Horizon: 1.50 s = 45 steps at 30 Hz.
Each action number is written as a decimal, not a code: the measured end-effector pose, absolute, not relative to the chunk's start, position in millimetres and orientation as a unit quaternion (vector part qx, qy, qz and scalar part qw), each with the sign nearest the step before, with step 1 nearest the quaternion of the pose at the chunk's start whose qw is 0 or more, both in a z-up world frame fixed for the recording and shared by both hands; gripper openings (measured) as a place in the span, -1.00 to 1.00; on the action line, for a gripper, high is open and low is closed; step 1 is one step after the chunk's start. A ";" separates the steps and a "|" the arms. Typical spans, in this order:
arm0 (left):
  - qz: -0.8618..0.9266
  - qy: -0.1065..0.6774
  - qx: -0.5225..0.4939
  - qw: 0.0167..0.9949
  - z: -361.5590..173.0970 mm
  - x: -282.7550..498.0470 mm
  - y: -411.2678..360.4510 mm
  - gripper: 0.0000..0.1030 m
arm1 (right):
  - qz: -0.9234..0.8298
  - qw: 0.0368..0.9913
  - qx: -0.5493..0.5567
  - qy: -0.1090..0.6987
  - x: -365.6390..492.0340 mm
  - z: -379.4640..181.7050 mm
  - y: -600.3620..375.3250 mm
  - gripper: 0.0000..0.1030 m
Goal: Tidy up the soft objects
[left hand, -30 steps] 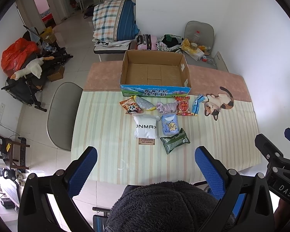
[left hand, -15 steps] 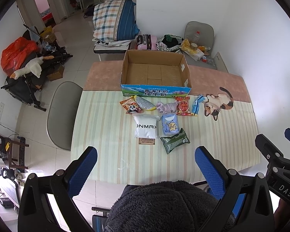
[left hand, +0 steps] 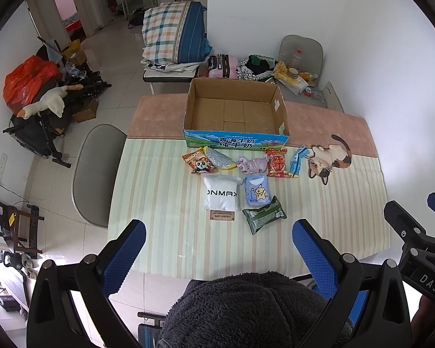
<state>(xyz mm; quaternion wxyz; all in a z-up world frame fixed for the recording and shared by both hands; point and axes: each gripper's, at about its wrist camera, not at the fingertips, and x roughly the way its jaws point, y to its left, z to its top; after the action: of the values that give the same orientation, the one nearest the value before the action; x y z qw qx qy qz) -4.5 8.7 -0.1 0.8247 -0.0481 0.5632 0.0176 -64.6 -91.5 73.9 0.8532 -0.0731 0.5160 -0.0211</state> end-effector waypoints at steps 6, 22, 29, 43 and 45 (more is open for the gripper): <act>0.018 0.563 -0.049 0.825 -0.6 -4.3 9.7 1.00 | -0.020 0.853 -0.074 0.516 -62.8 75.3 -91.0 1.00; 0.017 0.562 -0.049 0.825 -2.3 -3.2 12.3 1.00 | -0.020 0.853 -0.073 0.516 -60.2 74.9 -86.8 1.00; 0.016 0.565 -0.049 0.823 -3.7 0.4 14.8 1.00 | -0.018 0.852 -0.073 0.518 -54.8 73.6 -79.5 1.00; 0.051 0.577 -0.053 0.814 -70.7 88.5 48.6 1.00 | -0.020 0.826 -0.044 0.561 -0.1 7.1 -77.9 1.00; 0.054 0.595 -0.041 0.801 -102.3 108.5 49.2 1.00 | -0.012 0.814 -0.034 0.579 21.6 -25.5 -78.6 1.00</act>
<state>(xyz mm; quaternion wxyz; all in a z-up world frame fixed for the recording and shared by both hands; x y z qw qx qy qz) 108.5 49.2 -102.3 0.8009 -0.0405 0.5949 0.0540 21.6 -78.6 -25.5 0.8143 -0.0339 0.5793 -0.0124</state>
